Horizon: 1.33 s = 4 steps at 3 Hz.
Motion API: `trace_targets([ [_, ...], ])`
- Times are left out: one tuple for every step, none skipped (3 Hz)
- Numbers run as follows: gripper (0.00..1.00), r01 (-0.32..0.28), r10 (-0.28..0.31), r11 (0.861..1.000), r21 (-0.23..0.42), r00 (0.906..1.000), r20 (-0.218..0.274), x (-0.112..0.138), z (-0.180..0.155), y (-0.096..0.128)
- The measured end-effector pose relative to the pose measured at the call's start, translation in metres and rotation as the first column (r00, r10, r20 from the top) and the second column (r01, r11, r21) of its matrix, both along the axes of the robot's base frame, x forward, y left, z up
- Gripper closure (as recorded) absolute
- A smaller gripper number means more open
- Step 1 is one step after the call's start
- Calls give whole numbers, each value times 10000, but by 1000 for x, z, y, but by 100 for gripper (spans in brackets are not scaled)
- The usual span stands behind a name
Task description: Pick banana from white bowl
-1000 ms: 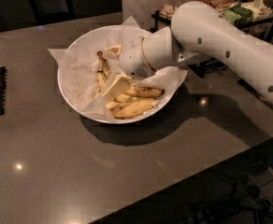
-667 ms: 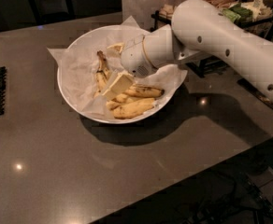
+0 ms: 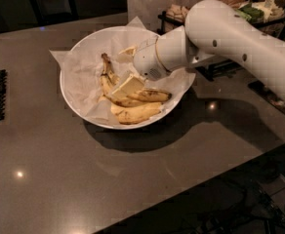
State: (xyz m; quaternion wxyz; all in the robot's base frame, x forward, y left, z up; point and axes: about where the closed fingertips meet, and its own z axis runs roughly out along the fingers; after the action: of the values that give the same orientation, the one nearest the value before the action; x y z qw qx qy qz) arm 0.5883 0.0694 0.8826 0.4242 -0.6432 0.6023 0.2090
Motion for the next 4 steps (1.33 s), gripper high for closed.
trace_targets([
  [33,20,-16,9996,294,9999,-152,-8,-3,1],
  [33,-105,116,9986,515,9997,-225,-18,-3,7],
  [31,-275,300,9977,613,9988,-395,-19,-7,14],
  [32,-456,499,9966,692,9969,-608,-18,-14,22],
])
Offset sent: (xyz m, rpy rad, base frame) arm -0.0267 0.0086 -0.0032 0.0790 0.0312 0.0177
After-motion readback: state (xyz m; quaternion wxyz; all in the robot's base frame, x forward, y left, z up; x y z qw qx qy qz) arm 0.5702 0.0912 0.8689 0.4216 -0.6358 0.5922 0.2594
